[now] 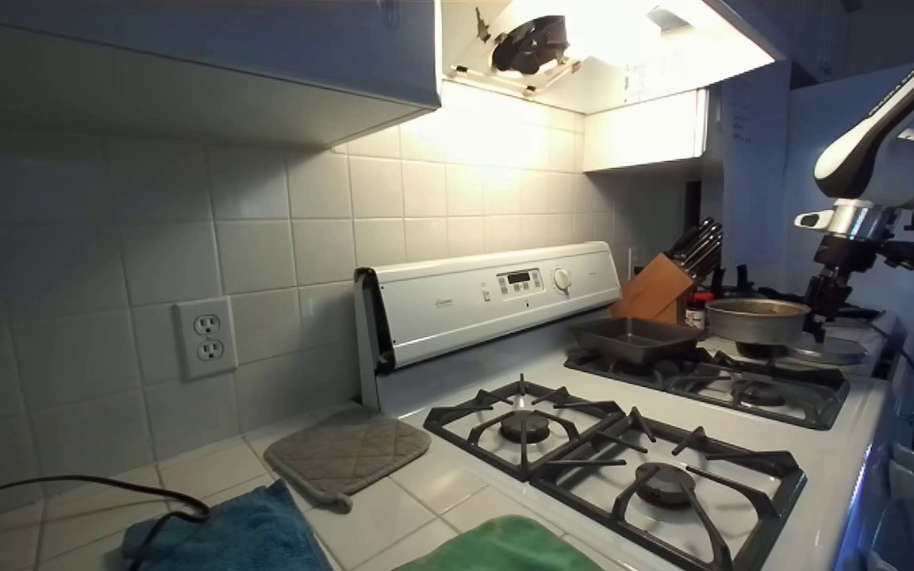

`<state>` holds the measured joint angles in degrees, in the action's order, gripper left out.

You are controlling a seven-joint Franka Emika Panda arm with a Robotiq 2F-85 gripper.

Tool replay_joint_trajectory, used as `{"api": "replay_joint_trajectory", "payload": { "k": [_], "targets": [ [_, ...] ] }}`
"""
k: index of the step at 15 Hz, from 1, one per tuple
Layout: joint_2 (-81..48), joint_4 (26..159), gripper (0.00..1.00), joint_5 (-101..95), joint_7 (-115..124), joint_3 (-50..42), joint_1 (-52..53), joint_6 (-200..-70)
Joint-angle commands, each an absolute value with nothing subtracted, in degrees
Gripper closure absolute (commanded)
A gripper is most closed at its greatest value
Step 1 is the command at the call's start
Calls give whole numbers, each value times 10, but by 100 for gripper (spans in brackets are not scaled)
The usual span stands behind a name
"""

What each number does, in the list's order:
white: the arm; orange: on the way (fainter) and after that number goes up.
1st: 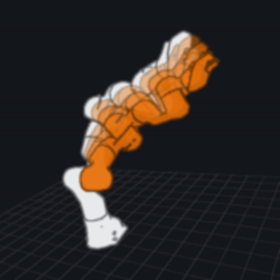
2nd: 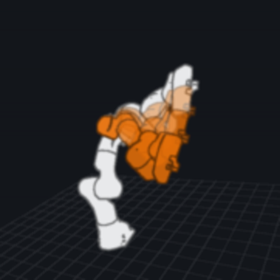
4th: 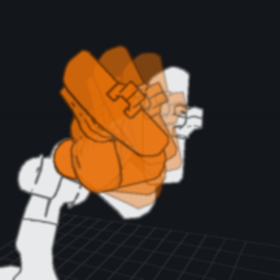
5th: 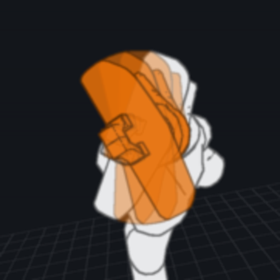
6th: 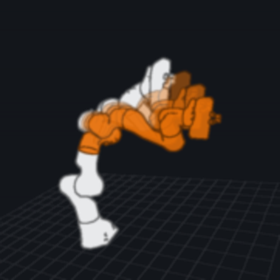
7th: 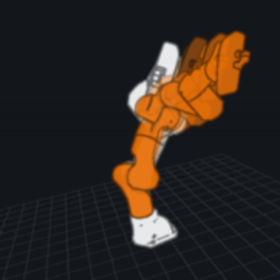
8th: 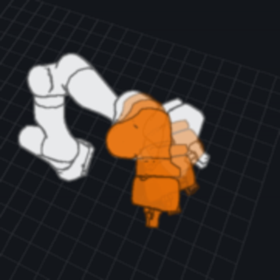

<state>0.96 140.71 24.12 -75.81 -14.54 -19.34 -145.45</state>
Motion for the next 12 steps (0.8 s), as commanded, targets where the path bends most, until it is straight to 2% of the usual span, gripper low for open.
{"api": "replay_joint_trajectory", "payload": {
  "k": [1,12],
  "targets": [
    [28,1382,89,230,-721,-159,-184,-1423],
    [-51,1278,89,200,-560,-140,-155,-1477]
  ]
}}
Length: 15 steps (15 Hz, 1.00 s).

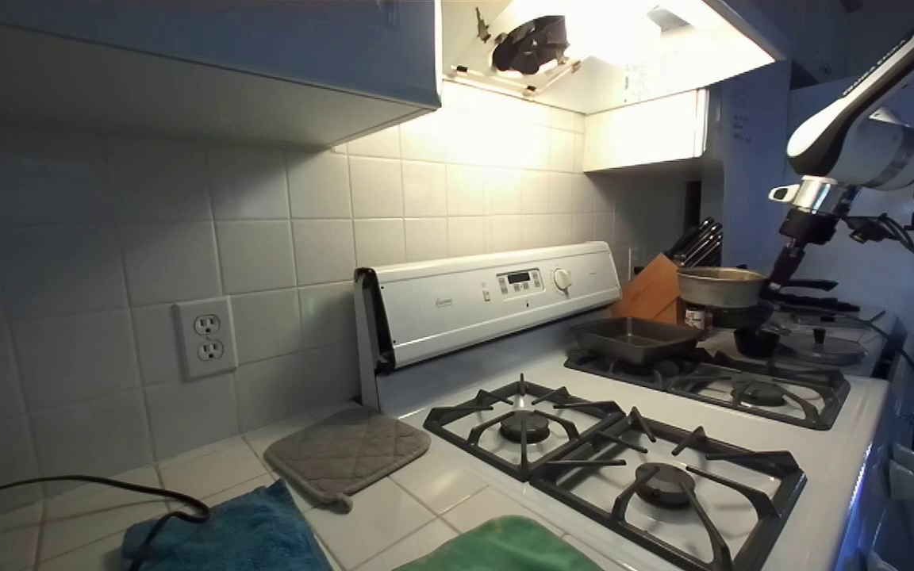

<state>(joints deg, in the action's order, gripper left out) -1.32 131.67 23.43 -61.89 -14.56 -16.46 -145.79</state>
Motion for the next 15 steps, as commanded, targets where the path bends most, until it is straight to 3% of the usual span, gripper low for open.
{"api": "replay_joint_trajectory", "payload": {
  "k": [1,15],
  "targets": [
    [-67,1266,89,189,-540,-137,-152,-1485],
    [-163,1200,89,-39,-329,-120,-133,-1618]
  ]
}}
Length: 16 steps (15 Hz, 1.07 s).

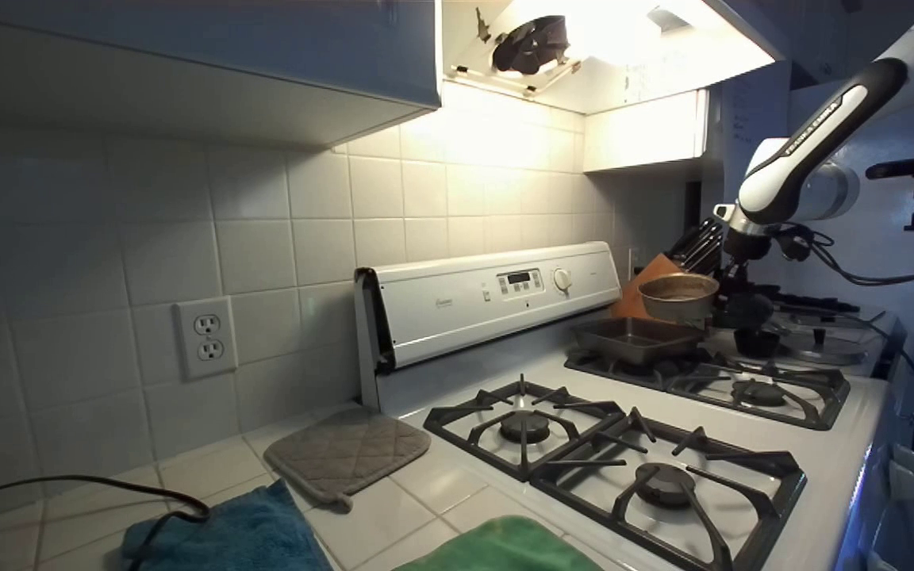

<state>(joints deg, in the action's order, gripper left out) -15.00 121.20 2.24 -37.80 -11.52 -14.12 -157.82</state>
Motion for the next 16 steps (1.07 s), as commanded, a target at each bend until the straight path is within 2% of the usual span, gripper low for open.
{"api": "replay_joint_trajectory", "payload": {
  "k": [1,9,16],
  "targets": [
    [-165,1201,89,-60,-315,-123,-130,-1630],
    [-177,1195,89,-229,-202,-173,-92,-1697],
    [-186,1183,89,-369,-94,-302,22,-1726]
  ]
}}
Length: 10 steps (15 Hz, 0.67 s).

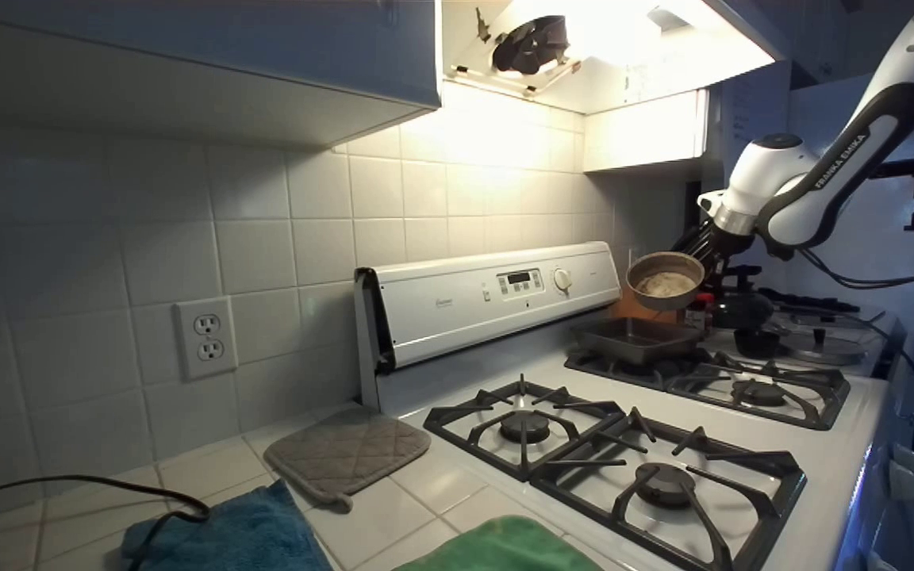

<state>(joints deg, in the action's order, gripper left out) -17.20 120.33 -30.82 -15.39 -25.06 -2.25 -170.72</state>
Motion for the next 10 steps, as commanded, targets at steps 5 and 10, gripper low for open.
{"api": "replay_joint_trajectory", "payload": {
  "k": [5,10],
  "targets": [
    [-206,1169,89,-445,-15,-376,96,-1732],
    [-230,1159,89,-500,53,-442,162,-1743]
  ]
}}
